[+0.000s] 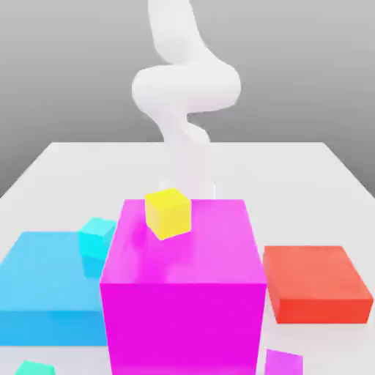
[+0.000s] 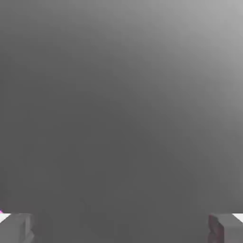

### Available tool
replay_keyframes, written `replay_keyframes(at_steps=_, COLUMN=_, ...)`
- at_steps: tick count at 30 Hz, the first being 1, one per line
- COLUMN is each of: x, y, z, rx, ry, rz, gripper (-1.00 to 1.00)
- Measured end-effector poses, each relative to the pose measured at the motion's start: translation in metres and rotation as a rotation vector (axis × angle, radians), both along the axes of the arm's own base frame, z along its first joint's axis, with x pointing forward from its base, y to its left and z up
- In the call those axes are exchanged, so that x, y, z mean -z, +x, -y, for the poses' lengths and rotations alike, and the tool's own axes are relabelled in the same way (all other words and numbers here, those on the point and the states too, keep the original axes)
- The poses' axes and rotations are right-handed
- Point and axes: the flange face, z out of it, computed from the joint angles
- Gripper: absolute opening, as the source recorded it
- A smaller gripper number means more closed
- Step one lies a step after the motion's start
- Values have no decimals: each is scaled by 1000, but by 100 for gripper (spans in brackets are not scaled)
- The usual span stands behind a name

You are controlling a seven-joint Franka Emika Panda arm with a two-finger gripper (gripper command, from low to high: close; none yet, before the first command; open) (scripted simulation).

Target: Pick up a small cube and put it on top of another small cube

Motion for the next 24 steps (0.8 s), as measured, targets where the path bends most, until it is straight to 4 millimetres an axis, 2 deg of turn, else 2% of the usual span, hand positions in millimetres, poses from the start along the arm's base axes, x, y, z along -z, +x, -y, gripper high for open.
replay_keyframes(at_steps=5, x=35, y=23, z=33, rx=-172, ry=-130, rz=-25, gripper=0)
replay_keyframes(at_steps=11, x=91, y=56, z=63, rx=-396, ry=-282, rz=-67, gripper=0)
replay_keyframes(at_steps=17, x=158, y=90, z=81, rx=-645, ry=-428, rz=-121, gripper=0)
replay_keyframes(at_steps=24, x=249, y=126, z=88, rx=-972, ry=-586, rz=-191, gripper=0)
